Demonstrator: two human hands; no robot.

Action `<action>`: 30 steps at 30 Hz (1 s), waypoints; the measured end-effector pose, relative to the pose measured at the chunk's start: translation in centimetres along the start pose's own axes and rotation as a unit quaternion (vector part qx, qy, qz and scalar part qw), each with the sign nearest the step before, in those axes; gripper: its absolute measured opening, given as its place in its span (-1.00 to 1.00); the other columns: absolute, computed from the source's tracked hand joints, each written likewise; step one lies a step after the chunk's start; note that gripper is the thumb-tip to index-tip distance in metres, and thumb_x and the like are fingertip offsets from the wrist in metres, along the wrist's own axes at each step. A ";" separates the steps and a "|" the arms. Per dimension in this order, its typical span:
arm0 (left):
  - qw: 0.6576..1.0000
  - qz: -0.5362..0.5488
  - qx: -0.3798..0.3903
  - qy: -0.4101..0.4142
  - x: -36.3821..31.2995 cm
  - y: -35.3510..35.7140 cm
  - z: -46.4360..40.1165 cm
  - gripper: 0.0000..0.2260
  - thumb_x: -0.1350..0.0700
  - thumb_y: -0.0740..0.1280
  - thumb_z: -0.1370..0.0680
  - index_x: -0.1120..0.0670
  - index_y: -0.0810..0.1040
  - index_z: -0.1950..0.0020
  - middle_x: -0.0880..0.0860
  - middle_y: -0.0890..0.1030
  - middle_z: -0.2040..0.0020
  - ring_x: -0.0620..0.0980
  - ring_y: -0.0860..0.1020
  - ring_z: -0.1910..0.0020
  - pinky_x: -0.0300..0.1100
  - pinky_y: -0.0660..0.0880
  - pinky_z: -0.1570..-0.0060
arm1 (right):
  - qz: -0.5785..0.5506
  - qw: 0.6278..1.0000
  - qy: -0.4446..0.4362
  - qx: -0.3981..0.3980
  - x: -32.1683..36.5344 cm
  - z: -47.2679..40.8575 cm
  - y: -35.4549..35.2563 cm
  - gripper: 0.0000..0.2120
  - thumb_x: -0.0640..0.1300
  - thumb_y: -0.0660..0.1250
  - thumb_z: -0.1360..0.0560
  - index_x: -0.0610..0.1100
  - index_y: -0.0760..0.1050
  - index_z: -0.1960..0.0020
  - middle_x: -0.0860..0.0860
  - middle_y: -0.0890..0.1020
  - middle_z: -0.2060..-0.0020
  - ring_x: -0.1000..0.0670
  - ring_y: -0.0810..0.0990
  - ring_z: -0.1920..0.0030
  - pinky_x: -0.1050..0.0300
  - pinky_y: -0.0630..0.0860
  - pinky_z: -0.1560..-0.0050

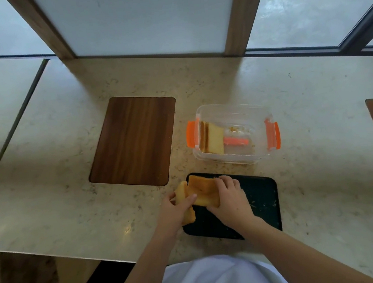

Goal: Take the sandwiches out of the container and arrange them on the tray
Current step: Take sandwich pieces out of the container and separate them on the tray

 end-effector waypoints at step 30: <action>0.997 -0.080 -0.011 0.001 0.6 -2.3 -1.1 -0.15 -0.22 0.55 -0.35 0.02 0.28 -0.52 0.10 0.44 -0.37 0.06 0.48 -0.19 -0.03 0.50 -0.03 | 0.110 0.993 -0.001 0.038 0.1 0.0 -0.8 -0.29 0.33 0.24 -0.50 -0.07 0.29 -0.49 -0.13 0.42 -0.41 -0.21 0.42 -0.33 -0.14 0.54 -0.17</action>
Point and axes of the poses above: each hand's wrist, its own z-axis away from the middle knuckle, its own y-axis out of the palm, x = y × z, the point moved 8 cm from there along -z, towards the middle knuckle
